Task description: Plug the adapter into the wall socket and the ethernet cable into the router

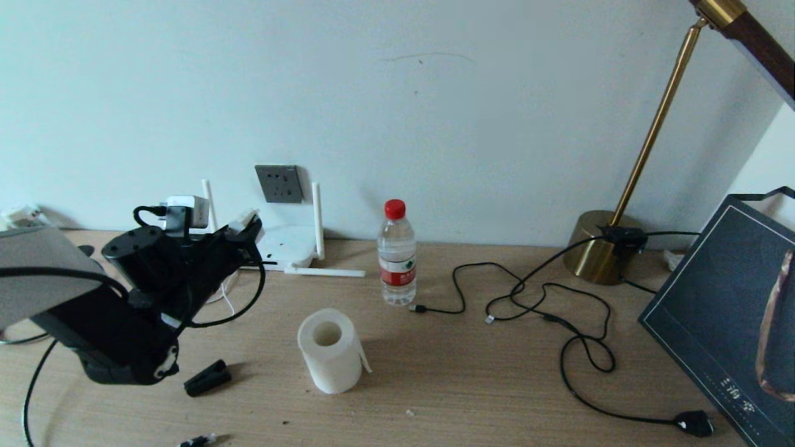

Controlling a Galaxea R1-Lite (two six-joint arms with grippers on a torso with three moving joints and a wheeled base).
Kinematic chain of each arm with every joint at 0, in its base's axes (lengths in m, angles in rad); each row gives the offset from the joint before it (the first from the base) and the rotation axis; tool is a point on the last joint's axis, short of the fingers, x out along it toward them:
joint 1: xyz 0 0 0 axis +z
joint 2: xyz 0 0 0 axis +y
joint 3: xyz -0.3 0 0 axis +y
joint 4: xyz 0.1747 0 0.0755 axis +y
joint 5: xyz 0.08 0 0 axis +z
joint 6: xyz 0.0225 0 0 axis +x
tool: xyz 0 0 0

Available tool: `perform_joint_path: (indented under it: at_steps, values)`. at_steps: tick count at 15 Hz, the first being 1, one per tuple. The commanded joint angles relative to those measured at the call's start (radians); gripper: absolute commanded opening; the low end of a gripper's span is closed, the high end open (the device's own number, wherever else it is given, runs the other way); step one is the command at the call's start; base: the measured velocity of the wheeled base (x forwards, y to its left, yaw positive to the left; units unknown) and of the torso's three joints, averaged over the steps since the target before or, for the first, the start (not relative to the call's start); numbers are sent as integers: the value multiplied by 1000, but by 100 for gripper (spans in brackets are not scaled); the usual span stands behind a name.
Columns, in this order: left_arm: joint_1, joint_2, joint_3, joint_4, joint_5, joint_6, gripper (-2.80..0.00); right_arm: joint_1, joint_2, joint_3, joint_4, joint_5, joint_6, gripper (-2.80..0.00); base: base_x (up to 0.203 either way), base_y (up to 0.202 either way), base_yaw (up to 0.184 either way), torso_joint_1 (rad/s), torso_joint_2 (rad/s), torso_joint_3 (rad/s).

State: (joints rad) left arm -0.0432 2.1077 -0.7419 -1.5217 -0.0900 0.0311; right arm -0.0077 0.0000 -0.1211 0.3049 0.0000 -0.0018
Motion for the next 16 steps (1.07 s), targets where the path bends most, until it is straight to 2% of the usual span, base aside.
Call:
perform_joint_path:
  at_steps: [1, 10, 16]
  values:
    - [0, 17, -9, -8, -1, 0, -280, 0, 0, 0, 2, 0, -1, -280, 0, 0, 0, 0, 0, 0]
    - [0, 143, -248, -8, -1, 3, -280, 0, 0, 0, 2, 0, 0, -280, 0, 0, 0, 0, 0, 0]
    - [-3, 224, -358, -8, -5, 3, -280, 0, 1, 0, 2, 0, 0, -280, 0, 0, 0, 0, 0, 0]
